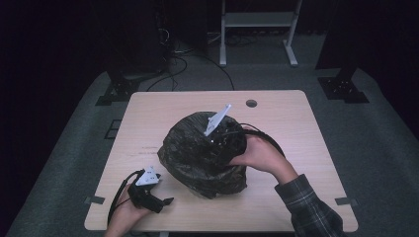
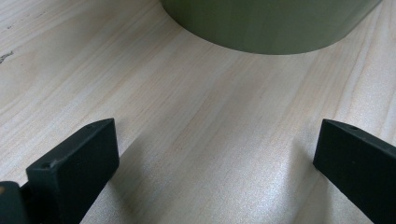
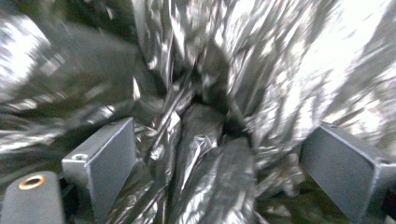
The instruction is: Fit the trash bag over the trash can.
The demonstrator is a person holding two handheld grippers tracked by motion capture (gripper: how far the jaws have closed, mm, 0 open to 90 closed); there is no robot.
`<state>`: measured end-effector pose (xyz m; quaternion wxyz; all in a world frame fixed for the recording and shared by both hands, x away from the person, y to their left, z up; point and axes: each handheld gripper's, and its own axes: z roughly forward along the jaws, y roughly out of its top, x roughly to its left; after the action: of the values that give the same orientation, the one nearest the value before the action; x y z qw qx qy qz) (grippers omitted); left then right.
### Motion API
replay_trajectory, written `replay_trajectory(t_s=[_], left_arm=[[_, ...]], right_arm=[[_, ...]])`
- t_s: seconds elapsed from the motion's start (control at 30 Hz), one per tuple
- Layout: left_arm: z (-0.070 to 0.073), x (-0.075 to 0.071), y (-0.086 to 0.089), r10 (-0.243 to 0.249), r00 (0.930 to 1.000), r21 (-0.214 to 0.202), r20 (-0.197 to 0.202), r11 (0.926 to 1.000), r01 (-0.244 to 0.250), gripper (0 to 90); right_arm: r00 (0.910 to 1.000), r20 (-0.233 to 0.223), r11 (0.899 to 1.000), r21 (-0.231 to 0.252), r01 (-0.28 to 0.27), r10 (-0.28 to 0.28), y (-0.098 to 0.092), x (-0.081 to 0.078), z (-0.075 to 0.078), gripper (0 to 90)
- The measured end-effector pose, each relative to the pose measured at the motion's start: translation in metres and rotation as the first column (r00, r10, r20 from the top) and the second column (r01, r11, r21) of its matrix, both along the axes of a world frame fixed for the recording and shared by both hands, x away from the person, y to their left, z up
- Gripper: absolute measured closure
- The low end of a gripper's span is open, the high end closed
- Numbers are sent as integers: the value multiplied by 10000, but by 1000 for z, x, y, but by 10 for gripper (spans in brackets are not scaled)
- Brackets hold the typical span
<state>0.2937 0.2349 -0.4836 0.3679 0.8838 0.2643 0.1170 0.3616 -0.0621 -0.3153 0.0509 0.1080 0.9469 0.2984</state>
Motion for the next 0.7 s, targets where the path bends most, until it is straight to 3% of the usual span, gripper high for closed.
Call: replay_trajectory(t_s=[0.2, 0.37, 0.5, 0.7], left_arm=[[0, 0, 0, 1, 10000, -1, 3, 10000, -1, 0], [0, 0, 0, 2, 10000, -3, 5, 10000, -2, 0], [0, 0, 0, 1, 10000, -9, 2, 10000, -1, 0], [0, 0, 0, -2, 10000, -5, -4, 10000, 2, 0]], right_arm=[[9991, 384, 9932, 1155, 120, -165, -8, -4, 31, 101], [9974, 695, 9762, 2170, 15, -170, 6, -2, 50, 101], [9983, 569, 9685, 2491, 5, -151, 25, 6, 50, 101], [10000, 63, 9724, 2332, 47, -64, 54, 20, 33, 94]])
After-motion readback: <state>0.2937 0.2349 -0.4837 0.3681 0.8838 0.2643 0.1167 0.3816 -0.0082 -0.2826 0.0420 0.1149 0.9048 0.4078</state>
